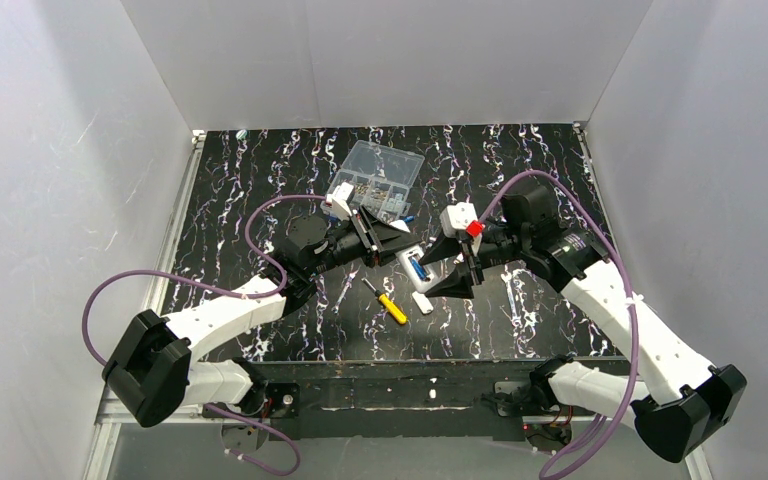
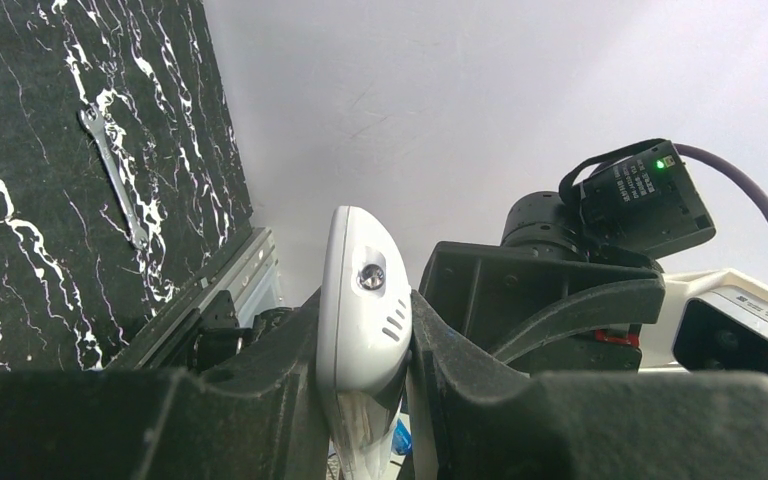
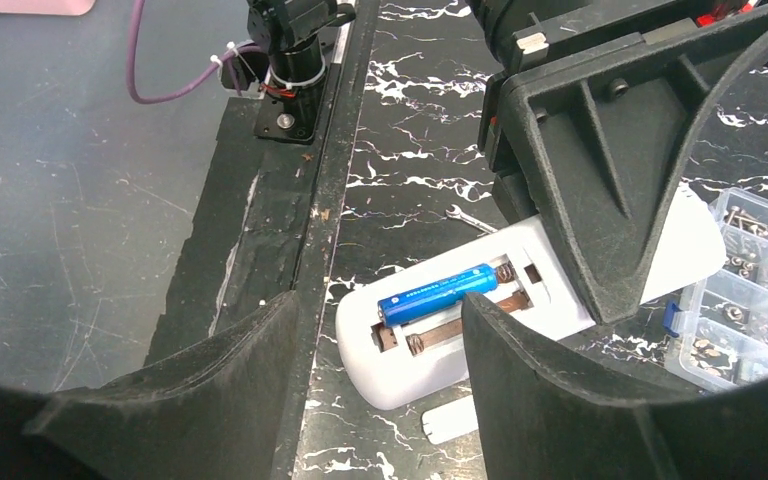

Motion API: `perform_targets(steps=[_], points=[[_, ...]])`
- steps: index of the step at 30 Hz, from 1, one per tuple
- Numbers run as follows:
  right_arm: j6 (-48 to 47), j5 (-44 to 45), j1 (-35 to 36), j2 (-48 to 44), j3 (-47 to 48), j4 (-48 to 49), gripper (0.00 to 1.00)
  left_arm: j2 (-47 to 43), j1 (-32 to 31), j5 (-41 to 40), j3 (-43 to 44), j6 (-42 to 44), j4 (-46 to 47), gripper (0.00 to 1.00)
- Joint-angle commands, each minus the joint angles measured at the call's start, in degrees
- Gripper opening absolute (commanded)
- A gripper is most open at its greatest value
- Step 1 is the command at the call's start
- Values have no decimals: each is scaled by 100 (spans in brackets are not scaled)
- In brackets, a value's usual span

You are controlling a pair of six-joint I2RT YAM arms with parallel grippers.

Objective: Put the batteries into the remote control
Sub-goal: Load the battery into the remote control.

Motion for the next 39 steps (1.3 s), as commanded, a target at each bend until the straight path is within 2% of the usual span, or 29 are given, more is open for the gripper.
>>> perform_targets(steps=[1, 8, 19, 30, 39], points=[[-317, 60, 10, -89, 324, -199, 69, -139, -23, 213, 125, -80, 615, 0], [-620, 118, 10, -211, 396, -156, 70, -160, -20, 242, 105, -99, 616, 0], [-1228, -818, 10, -60, 659, -283, 70, -158, -25, 288, 113, -152, 651, 0], [-2224, -1323, 11, 587, 1166, -1471, 65, -150, -23, 355, 142, -186, 701, 0], [-2408, -1269, 10, 722, 1236, -1718, 62, -138, -19, 355, 138, -195, 711, 0]])
